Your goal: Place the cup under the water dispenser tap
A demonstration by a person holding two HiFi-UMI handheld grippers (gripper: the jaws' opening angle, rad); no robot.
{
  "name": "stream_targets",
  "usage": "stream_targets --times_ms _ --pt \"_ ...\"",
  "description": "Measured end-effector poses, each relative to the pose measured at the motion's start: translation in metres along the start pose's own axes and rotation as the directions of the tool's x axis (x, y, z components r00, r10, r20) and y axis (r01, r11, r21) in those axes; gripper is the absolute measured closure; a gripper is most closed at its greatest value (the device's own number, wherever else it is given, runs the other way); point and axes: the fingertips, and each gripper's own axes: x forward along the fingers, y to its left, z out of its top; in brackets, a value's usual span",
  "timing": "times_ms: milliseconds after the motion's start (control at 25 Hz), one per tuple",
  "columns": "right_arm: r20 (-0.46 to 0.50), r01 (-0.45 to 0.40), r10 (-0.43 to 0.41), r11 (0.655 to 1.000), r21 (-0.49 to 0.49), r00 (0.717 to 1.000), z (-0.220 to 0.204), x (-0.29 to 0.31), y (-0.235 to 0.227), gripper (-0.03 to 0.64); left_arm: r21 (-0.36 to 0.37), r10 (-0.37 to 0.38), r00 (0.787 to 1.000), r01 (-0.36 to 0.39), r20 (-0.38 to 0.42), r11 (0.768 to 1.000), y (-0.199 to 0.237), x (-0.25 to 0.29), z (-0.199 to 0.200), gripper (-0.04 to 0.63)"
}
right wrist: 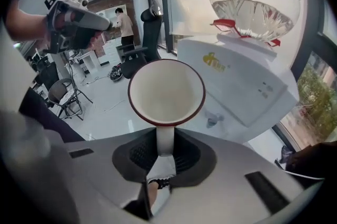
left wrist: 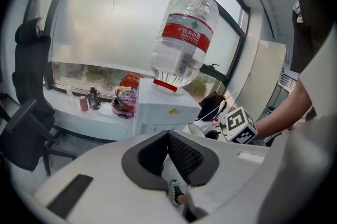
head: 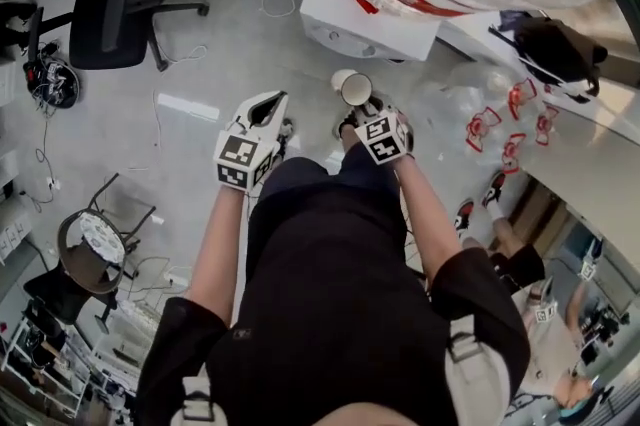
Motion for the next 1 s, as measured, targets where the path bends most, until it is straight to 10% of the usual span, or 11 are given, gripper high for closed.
stream_targets --times_ms 1000 --pt "-0.255 0.055 -0.063 0.998 -0.040 0.965 -0.094 0.143 -0.066 0.580 -0.029 -0.001 0.997 -0.002 -0.077 1.000 0.007 0.029 -0.073 0.595"
